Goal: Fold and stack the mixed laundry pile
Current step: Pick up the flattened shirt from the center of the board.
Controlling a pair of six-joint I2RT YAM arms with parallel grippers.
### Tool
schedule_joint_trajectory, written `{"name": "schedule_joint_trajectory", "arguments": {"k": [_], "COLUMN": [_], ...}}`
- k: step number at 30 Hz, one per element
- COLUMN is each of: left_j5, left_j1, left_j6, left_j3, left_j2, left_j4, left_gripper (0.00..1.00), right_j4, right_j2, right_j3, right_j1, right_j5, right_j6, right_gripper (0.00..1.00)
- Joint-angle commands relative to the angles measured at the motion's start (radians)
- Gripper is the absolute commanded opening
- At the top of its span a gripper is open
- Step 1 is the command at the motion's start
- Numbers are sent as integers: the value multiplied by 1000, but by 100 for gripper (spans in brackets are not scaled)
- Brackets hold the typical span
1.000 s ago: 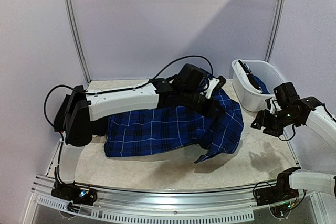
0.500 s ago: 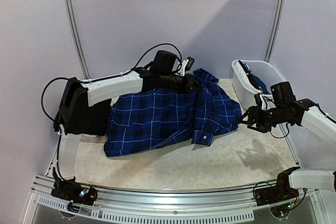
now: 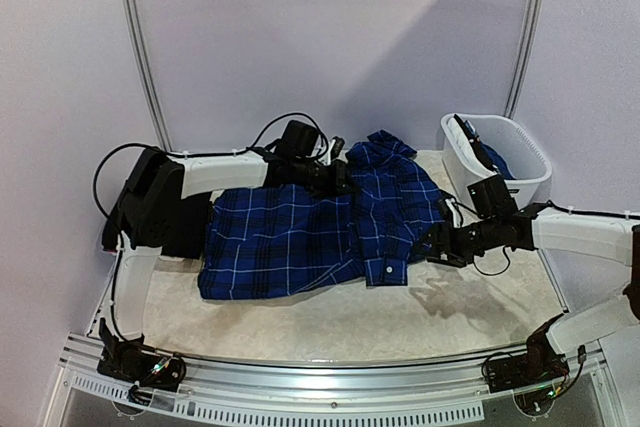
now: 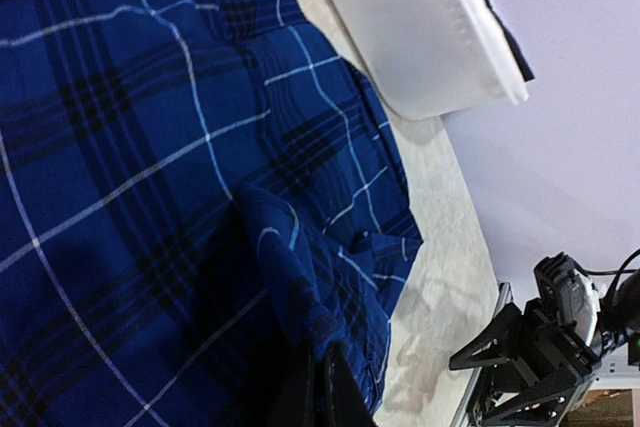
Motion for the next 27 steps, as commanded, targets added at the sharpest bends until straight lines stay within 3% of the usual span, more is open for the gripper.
{"name": "schedule_joint_trajectory", "arguments": {"k": [1, 9, 16, 19, 27], "left_j5": [15, -31, -77, -106, -240], "left_j1": [11, 20, 25, 26, 26], "left_j6": [20, 76, 107, 122, 186], "left_j3": [-33, -120, -214, -243, -305], "left_j2": [-5, -85, -184, -232, -371], "left_j4": [-14, -46, -63, -82, -192], "left_gripper": [3, 36, 74, 98, 100], "right_j4": [118, 162, 186, 195, 219], "right_j2": [62, 162, 212, 225, 244], "right_j3": [-30, -38, -42, -47, -57], "right_j1": [45, 109, 133, 143, 153], "right_j5": [7, 31, 35, 35, 39], "right_j6": [37, 50, 52, 49, 53], "right_gripper": [70, 70, 71, 71, 70]}}
